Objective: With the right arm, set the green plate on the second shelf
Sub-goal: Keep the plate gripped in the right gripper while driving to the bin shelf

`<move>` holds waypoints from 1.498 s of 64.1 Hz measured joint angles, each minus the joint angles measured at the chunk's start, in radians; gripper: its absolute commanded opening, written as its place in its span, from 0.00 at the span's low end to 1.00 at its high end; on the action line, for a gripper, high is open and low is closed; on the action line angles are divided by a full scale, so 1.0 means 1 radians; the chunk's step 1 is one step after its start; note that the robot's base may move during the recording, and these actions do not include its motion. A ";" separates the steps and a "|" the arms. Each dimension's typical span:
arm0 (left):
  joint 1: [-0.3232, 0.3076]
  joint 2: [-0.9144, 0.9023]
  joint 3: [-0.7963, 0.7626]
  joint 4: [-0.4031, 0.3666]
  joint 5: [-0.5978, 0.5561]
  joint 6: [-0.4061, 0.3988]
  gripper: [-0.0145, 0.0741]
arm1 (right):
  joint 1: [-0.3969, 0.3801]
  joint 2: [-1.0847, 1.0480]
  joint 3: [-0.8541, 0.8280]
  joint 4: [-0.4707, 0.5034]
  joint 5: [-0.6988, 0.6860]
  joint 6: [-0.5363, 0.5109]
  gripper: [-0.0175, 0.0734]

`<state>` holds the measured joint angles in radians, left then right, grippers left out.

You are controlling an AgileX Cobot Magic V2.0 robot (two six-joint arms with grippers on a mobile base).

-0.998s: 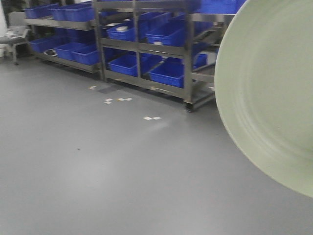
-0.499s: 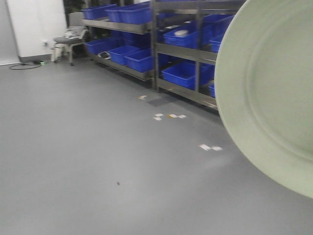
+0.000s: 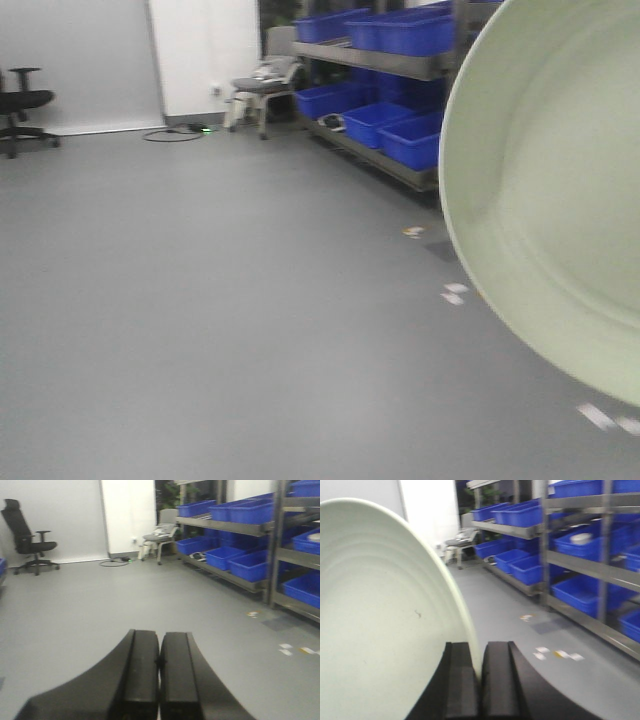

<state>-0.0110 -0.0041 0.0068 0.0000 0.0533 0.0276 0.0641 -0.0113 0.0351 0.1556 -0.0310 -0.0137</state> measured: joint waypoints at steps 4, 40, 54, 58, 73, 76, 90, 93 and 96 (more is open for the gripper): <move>0.000 0.000 0.000 0.000 0.000 0.000 0.31 | 0.000 0.000 0.000 0.000 0.000 0.000 0.26; 0.000 0.000 0.000 0.000 0.000 0.000 0.31 | 0.000 0.000 0.000 0.000 0.000 0.000 0.26; 0.000 0.000 0.000 0.000 0.000 0.000 0.31 | 0.000 0.000 0.000 0.000 0.000 0.000 0.26; 0.000 0.000 0.000 0.000 0.000 0.000 0.31 | 0.000 0.000 0.000 0.000 0.000 0.000 0.26; 0.000 0.000 0.000 0.000 0.000 0.000 0.31 | 0.000 0.000 0.000 0.000 0.000 0.000 0.26; 0.000 0.000 0.000 0.000 0.000 0.000 0.31 | 0.000 0.000 0.000 0.000 0.000 0.000 0.26; 0.000 0.000 0.000 0.000 0.000 0.000 0.31 | 0.000 0.000 0.000 0.000 0.000 0.000 0.26; 0.000 0.000 0.000 0.000 0.000 0.000 0.31 | 0.000 0.000 0.000 0.000 0.000 0.000 0.26; 0.000 0.000 0.000 0.000 0.000 0.000 0.31 | 0.000 0.000 0.000 0.000 0.000 0.000 0.26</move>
<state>-0.0110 -0.0041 0.0068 0.0000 0.0533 0.0276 0.0641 -0.0113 0.0351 0.1556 -0.0310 -0.0137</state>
